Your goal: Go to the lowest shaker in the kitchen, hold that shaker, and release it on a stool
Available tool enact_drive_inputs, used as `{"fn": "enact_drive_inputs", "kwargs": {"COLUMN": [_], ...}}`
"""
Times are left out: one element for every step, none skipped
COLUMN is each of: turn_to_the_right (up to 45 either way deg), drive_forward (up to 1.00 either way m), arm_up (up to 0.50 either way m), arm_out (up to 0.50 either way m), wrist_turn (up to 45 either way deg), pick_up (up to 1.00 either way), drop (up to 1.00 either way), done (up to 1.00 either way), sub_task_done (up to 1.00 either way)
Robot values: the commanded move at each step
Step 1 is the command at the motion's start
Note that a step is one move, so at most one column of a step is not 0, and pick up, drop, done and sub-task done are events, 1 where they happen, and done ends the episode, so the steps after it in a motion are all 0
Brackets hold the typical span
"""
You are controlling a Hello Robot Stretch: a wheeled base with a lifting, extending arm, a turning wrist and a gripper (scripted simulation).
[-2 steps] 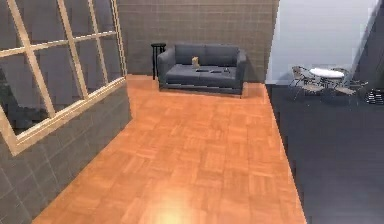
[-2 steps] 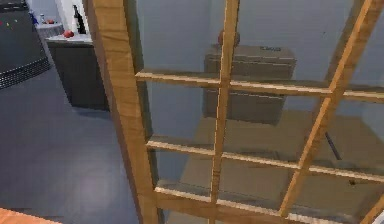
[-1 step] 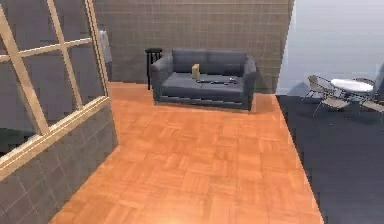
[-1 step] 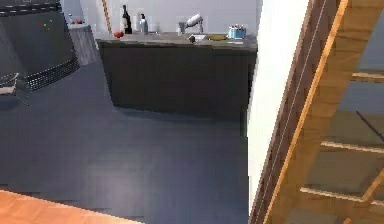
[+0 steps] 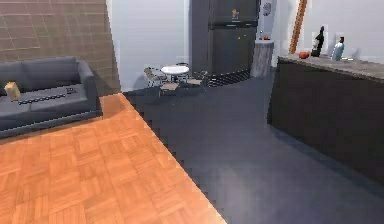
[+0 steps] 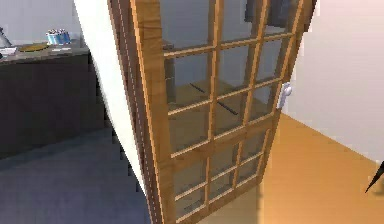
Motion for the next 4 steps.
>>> {"fn": "enact_drive_inputs", "kwargs": {"turn_to_the_right": [12.0, 0.0, 45.0, 0.0], "drive_forward": [0.00, 0.45, 0.00, 1.00], "arm_up": [0.00, 0.00, 0.00, 0.00], "arm_out": [0.00, 0.00, 0.00, 0.00], "wrist_turn": [0.0, 0.0, 0.0, 0.0], "pick_up": [0.00, 0.00, 0.00, 0.00], "drop": [0.00, 0.00, 0.00, 0.00], "done": [0.00, 0.00, 0.00, 0.00], "sub_task_done": [0.00, 0.00, 0.00, 0.00]}}
